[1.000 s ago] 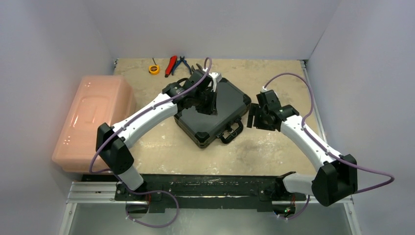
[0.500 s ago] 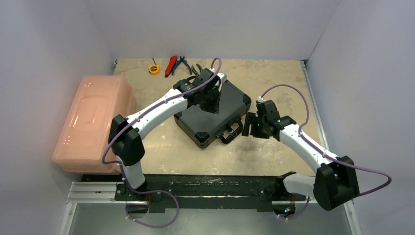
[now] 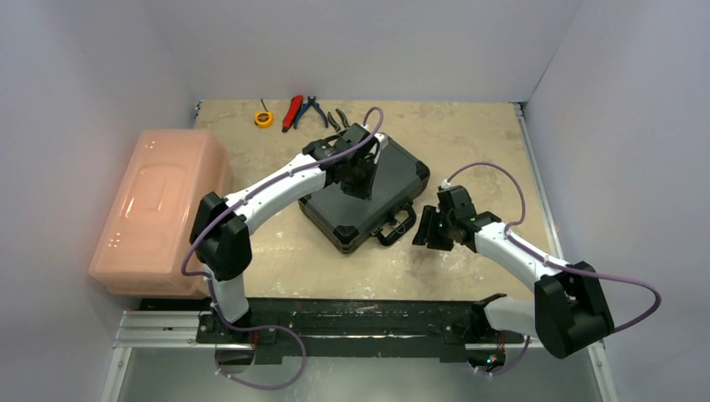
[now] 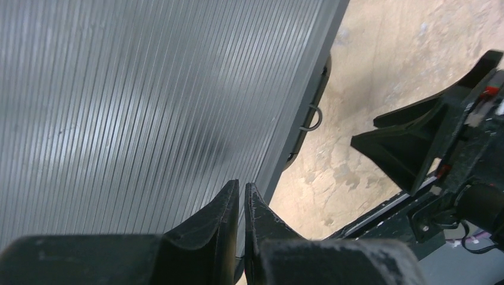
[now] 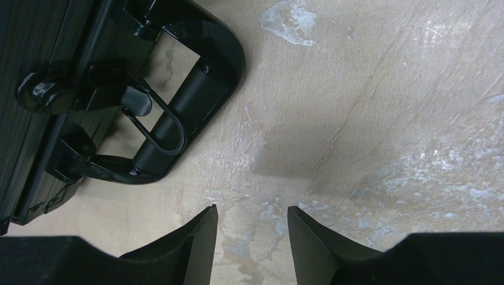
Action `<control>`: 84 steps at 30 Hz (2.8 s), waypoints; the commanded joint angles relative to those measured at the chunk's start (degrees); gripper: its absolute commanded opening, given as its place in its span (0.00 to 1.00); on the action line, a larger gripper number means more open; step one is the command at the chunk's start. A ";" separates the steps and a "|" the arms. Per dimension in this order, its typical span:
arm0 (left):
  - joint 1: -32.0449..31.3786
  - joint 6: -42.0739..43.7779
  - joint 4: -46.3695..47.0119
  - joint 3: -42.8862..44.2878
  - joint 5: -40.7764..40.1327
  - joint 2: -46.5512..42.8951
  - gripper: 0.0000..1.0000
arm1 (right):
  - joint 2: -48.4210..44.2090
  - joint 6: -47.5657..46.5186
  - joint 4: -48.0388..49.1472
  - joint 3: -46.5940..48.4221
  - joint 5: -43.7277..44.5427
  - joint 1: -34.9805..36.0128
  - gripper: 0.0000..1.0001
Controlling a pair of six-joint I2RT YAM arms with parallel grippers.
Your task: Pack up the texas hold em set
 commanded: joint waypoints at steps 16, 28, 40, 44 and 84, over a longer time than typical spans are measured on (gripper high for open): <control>0.08 -3.04 8.43 -17.57 -0.19 -2.71 0.07 | 5.03 -1.74 4.80 1.27 -2.22 -0.38 0.43; 0.09 -2.66 7.86 -19.59 -0.45 -4.54 0.06 | 10.97 -2.40 9.39 2.02 -4.86 -0.33 0.25; 0.04 -2.75 7.68 -19.83 -0.02 -4.97 0.06 | 15.06 -2.19 10.44 4.96 -6.38 -0.34 0.12; -0.01 -2.58 7.66 -19.92 0.08 -5.21 0.06 | 15.78 -2.27 10.32 6.37 -6.13 -0.32 0.11; 0.00 -1.15 7.99 -21.06 0.86 -5.87 0.06 | 19.83 -0.07 6.42 20.31 -11.32 -0.31 0.08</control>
